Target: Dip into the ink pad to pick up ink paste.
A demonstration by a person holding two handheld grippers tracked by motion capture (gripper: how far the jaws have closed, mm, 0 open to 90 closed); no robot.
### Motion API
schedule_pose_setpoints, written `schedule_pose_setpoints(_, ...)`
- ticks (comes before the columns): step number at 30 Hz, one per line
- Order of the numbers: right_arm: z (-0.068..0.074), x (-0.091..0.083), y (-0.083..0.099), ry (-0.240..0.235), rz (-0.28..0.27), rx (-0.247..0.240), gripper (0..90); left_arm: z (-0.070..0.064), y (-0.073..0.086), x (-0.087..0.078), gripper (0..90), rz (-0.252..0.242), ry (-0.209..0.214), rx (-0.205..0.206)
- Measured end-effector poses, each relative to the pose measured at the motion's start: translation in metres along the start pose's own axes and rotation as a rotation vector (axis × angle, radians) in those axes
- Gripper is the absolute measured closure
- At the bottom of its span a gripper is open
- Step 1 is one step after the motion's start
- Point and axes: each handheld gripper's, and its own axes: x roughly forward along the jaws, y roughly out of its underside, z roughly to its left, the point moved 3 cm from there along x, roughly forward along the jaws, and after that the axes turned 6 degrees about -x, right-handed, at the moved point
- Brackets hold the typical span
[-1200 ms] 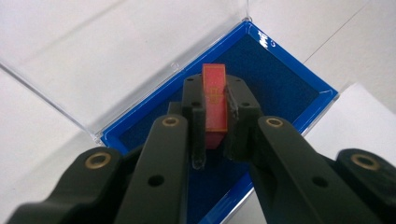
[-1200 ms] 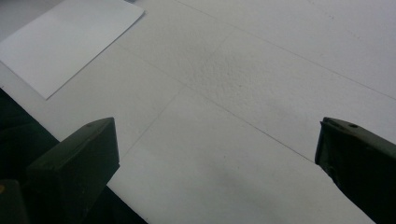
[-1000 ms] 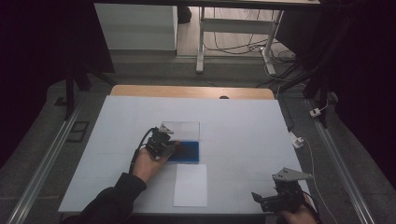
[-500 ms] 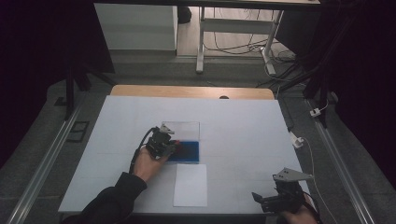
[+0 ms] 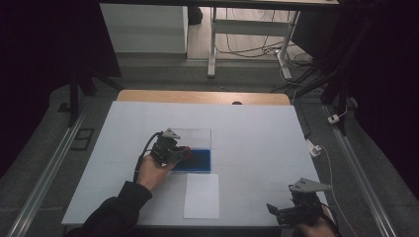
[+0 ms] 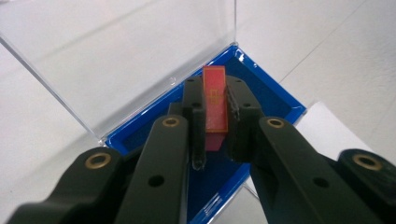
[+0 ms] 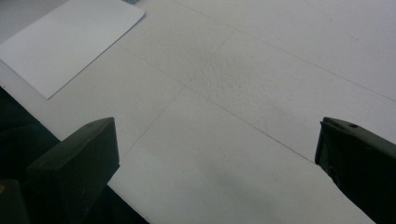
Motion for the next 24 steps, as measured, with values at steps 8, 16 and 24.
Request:
schedule_pose_setpoints(8,0.0,0.0,0.0,0.001,-0.001,0.0,0.0,-0.005,0.0,-0.008,79.8,-0.009,0.033,0.016)
schedule_pose_setpoints(16,0.0,-0.001,0.0,-0.002,-0.005,0.001,0.0,-0.011,0.001,-0.013,79.8,-0.013,0.06,0.027)
schedule_pose_setpoints(24,0.0,-0.001,0.0,-0.003,-0.005,0.001,0.0,-0.019,0.003,-0.018,79.8,-0.012,0.088,0.047)
